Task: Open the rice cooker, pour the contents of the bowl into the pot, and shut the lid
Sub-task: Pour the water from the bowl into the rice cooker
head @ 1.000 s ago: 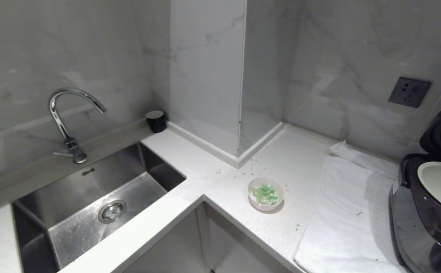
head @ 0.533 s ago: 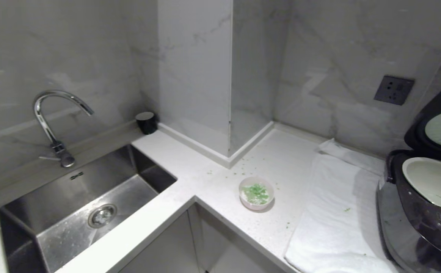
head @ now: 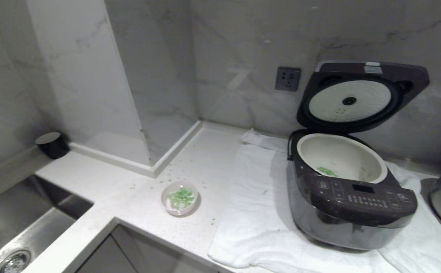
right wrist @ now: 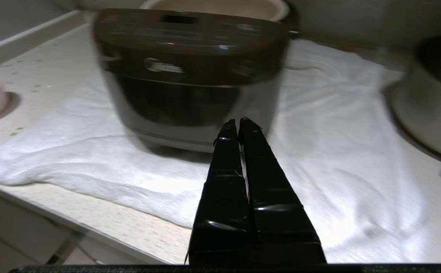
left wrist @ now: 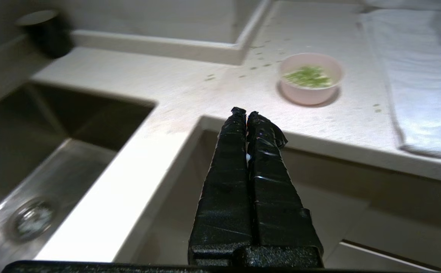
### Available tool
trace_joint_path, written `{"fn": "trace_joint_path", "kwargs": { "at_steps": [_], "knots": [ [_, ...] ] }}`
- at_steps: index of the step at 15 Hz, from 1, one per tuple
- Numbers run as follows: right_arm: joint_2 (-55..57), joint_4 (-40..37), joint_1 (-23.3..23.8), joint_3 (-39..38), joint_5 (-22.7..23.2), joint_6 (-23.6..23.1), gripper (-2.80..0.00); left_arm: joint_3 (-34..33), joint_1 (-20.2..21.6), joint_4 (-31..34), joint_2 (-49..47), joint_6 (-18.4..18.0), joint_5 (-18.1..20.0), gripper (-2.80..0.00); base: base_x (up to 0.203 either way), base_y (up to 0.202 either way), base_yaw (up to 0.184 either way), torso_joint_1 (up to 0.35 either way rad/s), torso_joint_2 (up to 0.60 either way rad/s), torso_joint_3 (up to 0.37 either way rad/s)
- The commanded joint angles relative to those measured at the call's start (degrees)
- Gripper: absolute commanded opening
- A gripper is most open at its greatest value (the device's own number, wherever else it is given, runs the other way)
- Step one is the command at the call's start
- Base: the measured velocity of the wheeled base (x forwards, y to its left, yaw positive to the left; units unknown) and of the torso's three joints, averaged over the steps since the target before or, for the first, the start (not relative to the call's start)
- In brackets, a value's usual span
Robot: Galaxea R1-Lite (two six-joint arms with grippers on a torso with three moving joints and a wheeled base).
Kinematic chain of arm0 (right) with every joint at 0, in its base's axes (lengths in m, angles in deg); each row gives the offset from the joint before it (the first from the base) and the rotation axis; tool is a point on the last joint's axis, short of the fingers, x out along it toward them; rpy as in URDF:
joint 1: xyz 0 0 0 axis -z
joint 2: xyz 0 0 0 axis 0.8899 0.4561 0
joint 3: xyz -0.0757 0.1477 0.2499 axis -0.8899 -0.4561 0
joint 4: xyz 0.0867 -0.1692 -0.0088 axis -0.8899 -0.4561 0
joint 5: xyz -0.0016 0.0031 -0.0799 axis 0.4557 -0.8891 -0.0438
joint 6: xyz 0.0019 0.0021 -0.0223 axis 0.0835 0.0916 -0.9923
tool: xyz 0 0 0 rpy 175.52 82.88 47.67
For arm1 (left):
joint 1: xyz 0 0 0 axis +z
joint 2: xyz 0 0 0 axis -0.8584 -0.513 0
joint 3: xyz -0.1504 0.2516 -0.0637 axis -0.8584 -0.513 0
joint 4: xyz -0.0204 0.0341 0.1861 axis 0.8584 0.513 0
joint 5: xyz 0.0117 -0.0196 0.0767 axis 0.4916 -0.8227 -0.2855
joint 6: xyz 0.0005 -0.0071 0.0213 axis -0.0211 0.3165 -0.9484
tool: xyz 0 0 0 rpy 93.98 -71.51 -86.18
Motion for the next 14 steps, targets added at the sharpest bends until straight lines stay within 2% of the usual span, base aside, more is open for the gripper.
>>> {"fn": "trace_joint_path", "kwargs": {
  "at_steps": [1, 9, 14],
  "knots": [
    [0.00, -0.01, 0.00, 0.00, 0.00, -0.04, -2.80, 0.00, 0.00, 0.01, -0.05, -0.04, -0.07, -2.80, 0.004, 0.004, -0.176, 0.002, 0.01, -0.001],
    [0.00, -0.01, 0.00, 0.00, 0.00, -0.04, -2.80, 0.00, 0.00, 0.01, -0.05, 0.05, -0.25, -2.80, 0.001, 0.008, -0.168, 0.003, 0.00, 0.002],
    [0.00, -0.01, 0.00, 0.00, 0.00, -0.04, -2.80, -0.09, 0.00, 0.01, -0.05, 0.07, -0.25, -2.80, 0.000, 0.000, -0.015, 0.000, 0.00, 0.000]
  ]
}}
